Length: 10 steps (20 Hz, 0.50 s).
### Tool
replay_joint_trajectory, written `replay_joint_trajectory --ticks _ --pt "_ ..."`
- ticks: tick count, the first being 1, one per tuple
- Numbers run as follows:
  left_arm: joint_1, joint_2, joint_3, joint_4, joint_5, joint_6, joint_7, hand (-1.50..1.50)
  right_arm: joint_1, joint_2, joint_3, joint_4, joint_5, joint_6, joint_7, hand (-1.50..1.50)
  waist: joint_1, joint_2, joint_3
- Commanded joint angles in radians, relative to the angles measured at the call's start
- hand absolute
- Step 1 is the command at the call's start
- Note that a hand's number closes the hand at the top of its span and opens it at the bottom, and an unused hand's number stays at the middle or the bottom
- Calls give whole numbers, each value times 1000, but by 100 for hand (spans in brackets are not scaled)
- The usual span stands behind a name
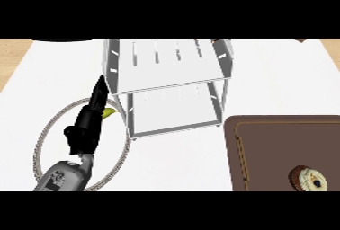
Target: Pick the cupcake from the tray and place it in the tiered basket
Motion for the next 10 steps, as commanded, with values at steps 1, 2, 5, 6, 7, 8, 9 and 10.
replay_joint_trajectory --ticks 1,2,5,6,7,8,9,10 --pt "27 10 13 -13 2 3 1 0 2 20 -43 -34 65 232 -102 -150 -3 -5 1" --pt "-7 -1 12 16 0 -7 -9 0 -32 8 -33 -15 78 232 -109 -150 3 2 0" --pt "18 -7 -1 5 -2 -10 -22 0 -25 47 5 -75 102 232 -123 -150 15 2 1" --pt "38 -26 -22 0 -15 7 -21 0 -29 30 -10 -74 102 232 -137 -150 11 -1 0" --pt "-12 5 7 -7 -7 -13 2 0 -51 26 -7 -81 102 232 -147 -150 16 1 2" --pt "5 11 12 3 0 -22 -8 0 -58 43 -7 -89 107 230 -156 -150 20 2 2" --pt "-8 -20 0 11 -8 3 5 0 -54 69 -8 -115 120 221 -160 -150 11 3 4" --pt "25 -10 -6 2 -10 -9 -24 0 -74 57 -22 -103 121 224 -171 -150 22 2 2"
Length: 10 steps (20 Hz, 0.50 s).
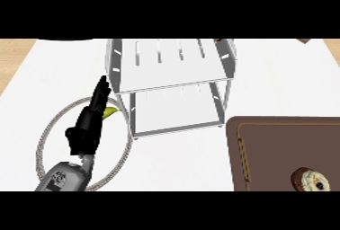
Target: Pick the cupcake from the tray and place it in the tiered basket
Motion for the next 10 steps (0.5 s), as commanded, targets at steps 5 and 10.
replay_joint_trajectory --ticks 5,10 --pt "6 -16 -14 14 -8 -13 -26 0 -31 75 -7 -22 123 190 -102 -150 12 9 2" --pt "28 -13 -15 -16 -9 -13 -23 0 -6 66 9 -24 206 174 -115 -150 13 4 -1"
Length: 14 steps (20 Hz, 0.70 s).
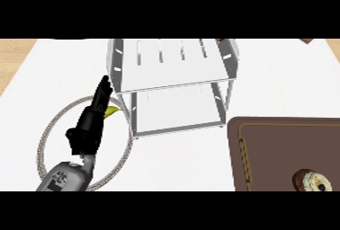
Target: Pick the cupcake from the tray and place it in the tiered basket
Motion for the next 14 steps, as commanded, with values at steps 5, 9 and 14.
replay_joint_trajectory --ticks 5,9,14 --pt "-10 11 20 0 5 -18 -9 0 10 -22 59 39 114 168 -133 -150 5 3 0" --pt "-35 16 26 -3 8 -23 26 0 23 -22 128 45 174 131 -150 -150 12 4 1" --pt "-2 -14 2 10 -19 3 -10 0 52 -38 163 57 214 76 -216 -150 3 1 3"
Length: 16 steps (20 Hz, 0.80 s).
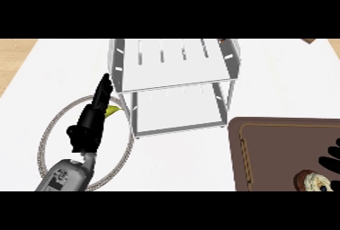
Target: Pick the cupcake from the tray and place it in the tiered basket
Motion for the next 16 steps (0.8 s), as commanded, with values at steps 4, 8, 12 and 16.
replay_joint_trajectory --ticks 4,8,12,16 --pt "15 -9 -4 6 -13 9 -9 0 18 -31 80 32 112 88 -190 -150 -1 -2 -1" --pt "1 -7 4 6 -2 -7 1 0 31 -51 148 44 177 44 -215 -150 4 -1 -1" --pt "1 -19 6 34 -8 -5 -21 0 74 -70 226 30 268 -16 -261 -150 -15 -3 -1" --pt "5 -12 10 8 -16 4 0 0 69 -134 270 99 359 -91 -354 -150 -9 -7 -3"
